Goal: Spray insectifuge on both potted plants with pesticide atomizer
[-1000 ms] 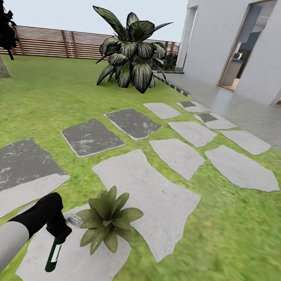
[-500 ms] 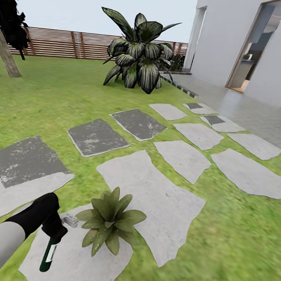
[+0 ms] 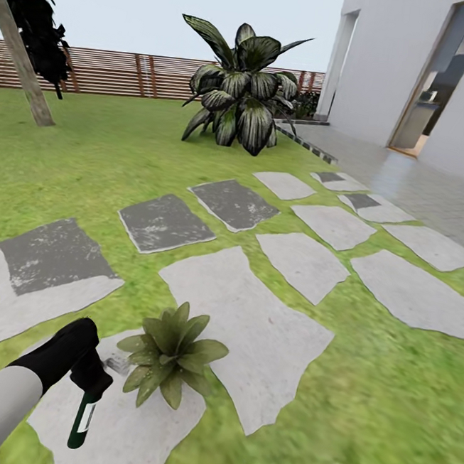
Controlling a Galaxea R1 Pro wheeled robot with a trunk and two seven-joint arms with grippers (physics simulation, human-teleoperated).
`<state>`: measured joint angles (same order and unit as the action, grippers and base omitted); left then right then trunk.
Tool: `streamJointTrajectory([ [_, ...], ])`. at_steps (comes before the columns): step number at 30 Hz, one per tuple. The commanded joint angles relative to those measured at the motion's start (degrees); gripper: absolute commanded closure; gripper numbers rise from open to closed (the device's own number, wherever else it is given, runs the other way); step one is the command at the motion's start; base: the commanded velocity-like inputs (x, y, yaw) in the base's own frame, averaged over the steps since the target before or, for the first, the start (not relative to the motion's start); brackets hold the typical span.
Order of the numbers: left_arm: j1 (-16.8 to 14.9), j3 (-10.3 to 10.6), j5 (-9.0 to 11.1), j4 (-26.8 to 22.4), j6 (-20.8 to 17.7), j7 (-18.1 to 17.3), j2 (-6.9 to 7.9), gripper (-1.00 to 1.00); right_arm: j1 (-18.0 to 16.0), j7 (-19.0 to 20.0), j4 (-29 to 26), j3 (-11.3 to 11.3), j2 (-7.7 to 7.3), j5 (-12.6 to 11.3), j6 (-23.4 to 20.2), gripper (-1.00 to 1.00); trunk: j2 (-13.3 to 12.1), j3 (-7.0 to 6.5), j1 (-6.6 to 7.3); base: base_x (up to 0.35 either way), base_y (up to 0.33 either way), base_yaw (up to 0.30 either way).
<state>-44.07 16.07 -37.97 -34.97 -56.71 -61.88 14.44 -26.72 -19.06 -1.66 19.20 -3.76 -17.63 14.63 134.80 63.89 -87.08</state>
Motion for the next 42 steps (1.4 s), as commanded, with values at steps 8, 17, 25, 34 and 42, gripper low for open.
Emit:
streamJointTrajectory([
  [8,-0.05,0.10,-0.49,-0.09,-0.33,-0.64,-0.01,1.00,0.00,-0.02,0.04,0.52,-0.19,-0.21,0.21,-1.00,0.02,0.05,0.01,0.049,-0.275,0.162],
  [17,-0.05,-3.05,-0.51,-0.09,-0.40,-0.67,0.26,1.00,0.00,-0.02,-0.09,0.57,-0.03,-0.30,0.28,-1.00,0.02,0.05,0.01,-0.095,-0.252,0.002],
  [25,-0.05,-8.55,-1.12,0.11,0.04,-0.66,-0.03,1.00,0.00,-0.04,-0.09,0.57,0.07,-0.30,0.22,-1.00,0.02,0.05,0.01,0.118,-0.124,0.127],
  [34,-0.03,-8.43,-5.25,-0.09,0.11,-0.80,-0.12,1.00,0.00,-0.05,-0.03,0.57,0.26,-0.34,0.22,-1.00,0.02,0.05,0.01,0.002,-0.001,0.276],
  [42,-0.99,-7.40,-5.43,-0.27,-0.21,-1.80,-1.32,1.00,0.00,-0.16,-0.09,0.43,0.25,-0.39,0.23,-1.00,0.02,0.05,0.01,0.034,-0.055,0.233],
])
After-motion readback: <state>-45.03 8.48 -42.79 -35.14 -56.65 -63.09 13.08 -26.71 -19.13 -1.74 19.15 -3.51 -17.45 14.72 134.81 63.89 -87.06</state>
